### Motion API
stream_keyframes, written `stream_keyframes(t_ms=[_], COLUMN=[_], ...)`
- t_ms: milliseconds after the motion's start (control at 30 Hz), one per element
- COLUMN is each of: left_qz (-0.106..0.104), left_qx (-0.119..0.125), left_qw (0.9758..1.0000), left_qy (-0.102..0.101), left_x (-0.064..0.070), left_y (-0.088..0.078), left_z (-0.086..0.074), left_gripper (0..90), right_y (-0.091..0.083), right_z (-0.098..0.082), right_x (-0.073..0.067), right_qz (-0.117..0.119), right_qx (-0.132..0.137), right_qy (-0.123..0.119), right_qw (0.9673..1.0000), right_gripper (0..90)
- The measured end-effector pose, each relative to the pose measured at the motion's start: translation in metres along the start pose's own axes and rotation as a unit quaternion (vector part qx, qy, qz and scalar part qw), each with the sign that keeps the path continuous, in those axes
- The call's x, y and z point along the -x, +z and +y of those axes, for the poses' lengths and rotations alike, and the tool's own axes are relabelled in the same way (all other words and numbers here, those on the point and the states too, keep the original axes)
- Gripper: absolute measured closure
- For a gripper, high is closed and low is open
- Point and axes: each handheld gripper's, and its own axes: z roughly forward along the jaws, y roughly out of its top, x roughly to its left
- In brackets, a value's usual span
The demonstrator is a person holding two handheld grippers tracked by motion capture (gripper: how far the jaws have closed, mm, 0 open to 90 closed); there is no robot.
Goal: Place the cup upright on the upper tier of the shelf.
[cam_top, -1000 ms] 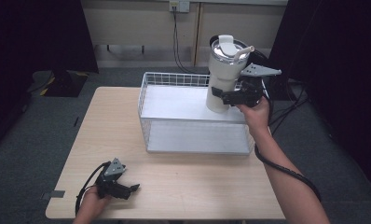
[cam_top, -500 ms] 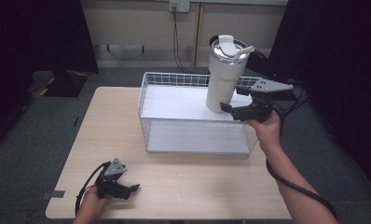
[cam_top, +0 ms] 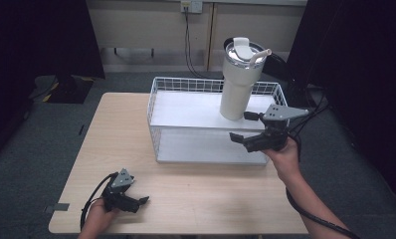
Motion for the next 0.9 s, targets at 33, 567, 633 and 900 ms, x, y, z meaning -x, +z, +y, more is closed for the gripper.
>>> stream_keyframes(t_ms=[33, 567, 633, 900], left_qz=[0.000, 0.000, 0.000, 0.000], left_qx=[0.000, 0.000, 0.000, 0.000], left_qw=[1.0000, 1.0000, 1.0000, 1.0000], left_qy=[0.000, 0.000, 0.000, 0.000], left_x=[0.000, 0.000, 0.000, 0.000], left_y=[0.000, 0.000, 0.000, 0.000], left_z=[0.000, 0.000, 0.000, 0.000], left_gripper=[4.5, 4.4, 4.4, 4.4], right_y=[0.001, 0.007, 0.007, 0.009], right_z=[-0.002, -0.047, -0.052, -0.072], right_x=[-0.002, -0.031, -0.031, -0.035], right_qz=[0.004, 0.048, 0.049, 0.056], right_qx=[-0.003, -0.023, -0.026, -0.034], right_qy=[-0.002, -0.005, -0.003, 0.001], right_qw=[1.0000, 0.9986, 0.9985, 0.9979], right_gripper=[8.7, 8.7, 8.7, 8.8])
